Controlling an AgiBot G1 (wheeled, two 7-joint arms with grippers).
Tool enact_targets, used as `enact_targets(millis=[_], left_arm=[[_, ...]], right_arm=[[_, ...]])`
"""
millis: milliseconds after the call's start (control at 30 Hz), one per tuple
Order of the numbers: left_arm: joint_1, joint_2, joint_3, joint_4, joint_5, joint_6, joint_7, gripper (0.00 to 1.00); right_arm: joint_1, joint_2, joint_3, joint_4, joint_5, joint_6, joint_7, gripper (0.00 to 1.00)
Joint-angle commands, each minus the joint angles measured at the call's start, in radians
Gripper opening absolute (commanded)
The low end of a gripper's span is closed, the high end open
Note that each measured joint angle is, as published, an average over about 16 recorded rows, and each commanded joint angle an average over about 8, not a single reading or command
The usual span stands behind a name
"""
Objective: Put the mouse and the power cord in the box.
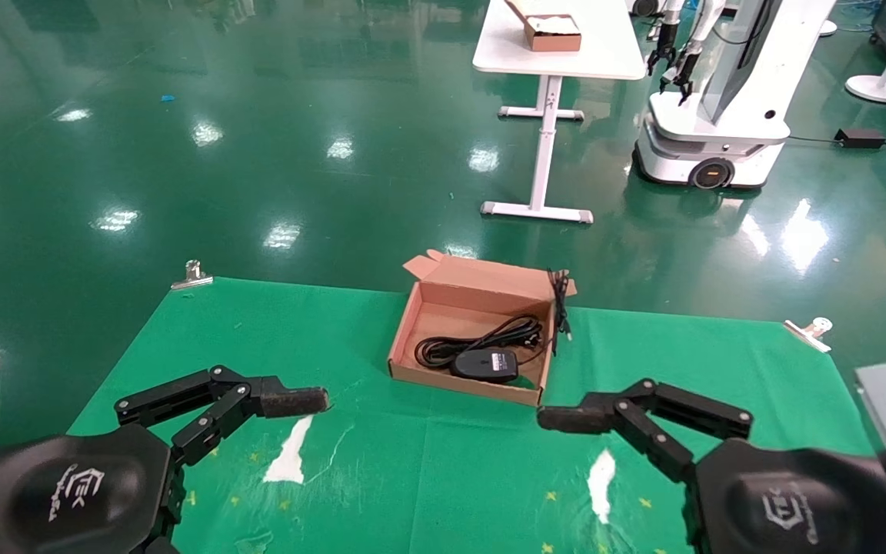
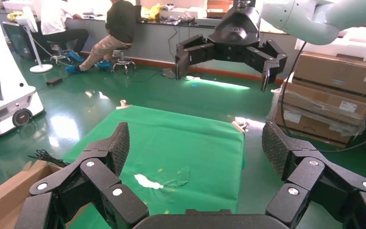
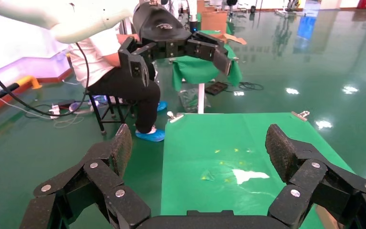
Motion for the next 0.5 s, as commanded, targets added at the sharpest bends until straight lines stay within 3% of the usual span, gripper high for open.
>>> enact_targets(millis=[33,500], left_arm=[[0.005,-0.006,-0.010,-0.006,-0.004,0.009,0.000,1.00],[-0.001,0.001,0.002,0.002,0.000,-0.002,0.000,1.00]], right_arm=[[-0.022,0.006,0.020,0.025,0.005,-0.007,0.013,1.00],[-0.002,0.001,0.003,0.003,0.002,0.000,0.003,1.00]])
